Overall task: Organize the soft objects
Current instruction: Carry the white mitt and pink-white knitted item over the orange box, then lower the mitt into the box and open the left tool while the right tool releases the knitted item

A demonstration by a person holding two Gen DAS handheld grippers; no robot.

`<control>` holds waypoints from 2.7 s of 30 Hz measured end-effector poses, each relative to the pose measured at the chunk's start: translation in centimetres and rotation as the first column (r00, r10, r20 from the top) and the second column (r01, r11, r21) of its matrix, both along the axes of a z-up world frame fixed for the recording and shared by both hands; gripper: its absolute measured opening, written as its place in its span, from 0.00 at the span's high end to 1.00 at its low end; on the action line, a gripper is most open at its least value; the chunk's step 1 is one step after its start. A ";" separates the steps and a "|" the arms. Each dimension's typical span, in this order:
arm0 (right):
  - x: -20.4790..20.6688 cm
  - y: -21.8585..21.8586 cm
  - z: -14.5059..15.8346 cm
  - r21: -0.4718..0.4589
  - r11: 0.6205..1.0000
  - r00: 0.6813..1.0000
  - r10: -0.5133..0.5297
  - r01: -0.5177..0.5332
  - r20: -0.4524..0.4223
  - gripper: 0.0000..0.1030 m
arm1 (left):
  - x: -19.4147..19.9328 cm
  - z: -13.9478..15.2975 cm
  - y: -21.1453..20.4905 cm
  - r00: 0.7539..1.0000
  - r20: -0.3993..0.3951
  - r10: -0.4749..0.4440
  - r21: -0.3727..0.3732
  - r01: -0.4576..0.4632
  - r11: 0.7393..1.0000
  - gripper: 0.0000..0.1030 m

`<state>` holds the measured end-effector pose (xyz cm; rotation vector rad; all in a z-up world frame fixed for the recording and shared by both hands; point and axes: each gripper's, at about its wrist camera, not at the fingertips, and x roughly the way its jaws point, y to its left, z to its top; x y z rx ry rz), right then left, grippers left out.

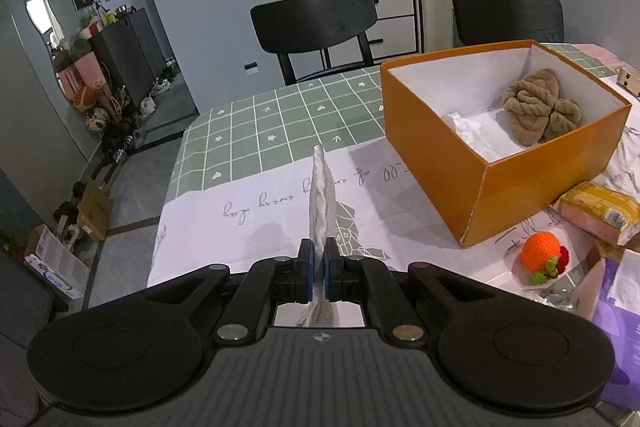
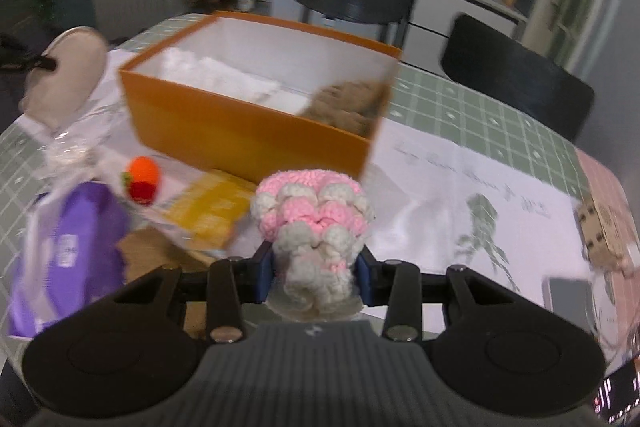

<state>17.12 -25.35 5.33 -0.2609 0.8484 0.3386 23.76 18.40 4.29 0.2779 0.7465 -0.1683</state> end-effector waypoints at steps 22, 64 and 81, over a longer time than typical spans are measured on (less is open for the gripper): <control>-1.6 9.4 5.1 0.030 0.972 0.969 0.230 -0.233 0.087 0.61 | -2.5 7.7 -5.4 0.973 0.120 -0.195 -0.150 0.212 0.966 0.95; 17.8 7.9 1.2 -0.044 0.997 0.998 0.056 -0.056 0.010 0.61 | 17.3 -4.4 -12.8 0.952 -0.244 -0.184 -0.362 0.087 0.928 0.90; 25.3 14.7 -5.0 -0.230 0.957 0.980 0.148 -0.176 -0.133 0.60 | 18.0 -5.7 -16.8 0.944 -0.246 -0.221 -0.094 0.204 0.974 0.72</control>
